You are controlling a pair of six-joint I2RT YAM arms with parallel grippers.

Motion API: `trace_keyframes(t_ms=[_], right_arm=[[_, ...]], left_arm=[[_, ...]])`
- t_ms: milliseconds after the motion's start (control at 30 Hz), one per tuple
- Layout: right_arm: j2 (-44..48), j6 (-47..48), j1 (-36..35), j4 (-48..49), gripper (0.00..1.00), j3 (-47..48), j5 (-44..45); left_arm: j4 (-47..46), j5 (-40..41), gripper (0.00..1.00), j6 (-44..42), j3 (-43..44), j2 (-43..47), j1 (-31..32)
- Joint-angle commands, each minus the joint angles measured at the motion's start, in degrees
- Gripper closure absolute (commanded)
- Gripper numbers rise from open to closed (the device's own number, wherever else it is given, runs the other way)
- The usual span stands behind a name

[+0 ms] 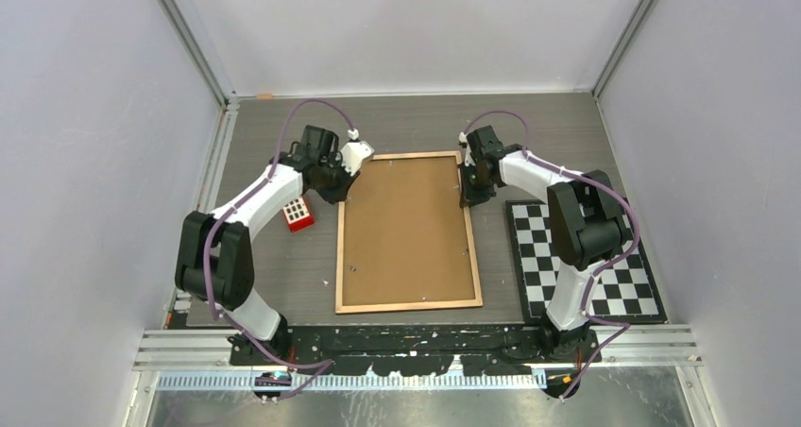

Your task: Take the photo out of the frame

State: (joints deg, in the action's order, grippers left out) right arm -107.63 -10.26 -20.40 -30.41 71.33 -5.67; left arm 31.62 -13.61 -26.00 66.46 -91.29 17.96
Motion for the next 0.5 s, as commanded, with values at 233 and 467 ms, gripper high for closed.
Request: trace_keyframes(t_ms=[233,467], right_arm=[[-2.4,3.6,-1.2,-6.9,0.99,-3.1,-1.4],[-3.5,5.4,-1.5,-7.9,1.0,-2.3,-1.7]], left_arm=[[-4.4,4.0,1.0,-2.2,2.1,-2.3,0.1],[-5.6,5.4,1.0,-4.7,3.6,-4.3,0.3]])
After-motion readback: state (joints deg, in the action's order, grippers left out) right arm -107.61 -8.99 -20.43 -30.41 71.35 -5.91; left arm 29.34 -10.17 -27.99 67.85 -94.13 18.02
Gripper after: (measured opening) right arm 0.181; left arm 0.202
